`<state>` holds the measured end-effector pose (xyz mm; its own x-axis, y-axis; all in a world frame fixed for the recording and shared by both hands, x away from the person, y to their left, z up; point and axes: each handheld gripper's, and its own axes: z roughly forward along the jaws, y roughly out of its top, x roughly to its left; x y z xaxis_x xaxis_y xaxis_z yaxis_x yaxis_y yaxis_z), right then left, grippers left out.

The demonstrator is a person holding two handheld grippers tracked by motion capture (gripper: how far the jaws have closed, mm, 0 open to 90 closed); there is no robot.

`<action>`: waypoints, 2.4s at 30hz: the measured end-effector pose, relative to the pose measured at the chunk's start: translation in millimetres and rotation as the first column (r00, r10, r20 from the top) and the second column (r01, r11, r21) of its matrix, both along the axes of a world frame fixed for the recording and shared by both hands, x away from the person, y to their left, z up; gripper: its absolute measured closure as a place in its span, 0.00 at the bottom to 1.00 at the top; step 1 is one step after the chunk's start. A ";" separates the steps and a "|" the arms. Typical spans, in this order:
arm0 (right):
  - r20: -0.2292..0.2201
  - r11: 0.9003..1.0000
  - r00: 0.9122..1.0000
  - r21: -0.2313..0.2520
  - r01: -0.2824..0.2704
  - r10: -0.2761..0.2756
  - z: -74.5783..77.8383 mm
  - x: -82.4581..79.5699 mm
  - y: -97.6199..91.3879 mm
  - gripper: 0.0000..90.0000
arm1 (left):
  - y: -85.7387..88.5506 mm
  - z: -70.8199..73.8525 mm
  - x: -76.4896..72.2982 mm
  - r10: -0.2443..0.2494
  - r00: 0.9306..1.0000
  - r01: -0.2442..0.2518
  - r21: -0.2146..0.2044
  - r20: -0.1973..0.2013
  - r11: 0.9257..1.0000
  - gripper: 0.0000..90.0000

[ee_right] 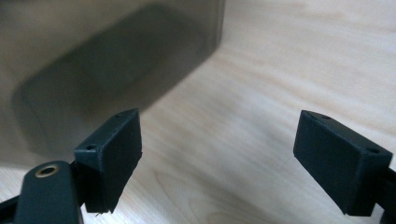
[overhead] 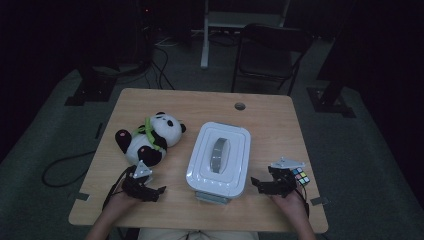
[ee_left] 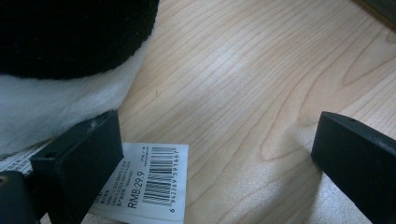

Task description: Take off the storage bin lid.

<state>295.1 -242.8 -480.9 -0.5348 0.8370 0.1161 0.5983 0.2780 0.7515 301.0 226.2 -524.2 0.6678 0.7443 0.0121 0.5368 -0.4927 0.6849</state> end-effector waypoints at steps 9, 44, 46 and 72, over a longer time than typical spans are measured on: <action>0.073 1.000 0.997 -0.015 0.028 -0.027 28.7 -5.7 -0.1 0.17 | 0.0 0.0 0.0 0.000 1.000 0.000 0.000 0.000 1.000 0.03; 0.144 0.961 0.963 0.125 -0.248 0.230 79.0 -9.2 81.0 0.21 | 0.0 0.0 0.0 0.000 1.000 0.000 0.000 0.000 1.000 0.03; 0.141 0.956 0.960 0.131 -0.261 0.243 79.2 -7.4 85.8 0.21 | 0.1 0.2 0.0 -0.001 1.000 0.001 0.002 -0.002 1.000 0.03; 0.151 0.943 0.935 0.031 -0.330 0.322 70.8 -2.4 121.2 0.48 | 0.1 0.1 0.0 -0.001 1.000 0.001 0.001 -0.001 1.000 0.03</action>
<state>292.7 -121.5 -410.1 -0.7914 0.6084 0.0596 0.3675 0.3956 0.8417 301.0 226.4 -524.1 0.6685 0.7436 0.0121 0.5372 -0.4941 0.6836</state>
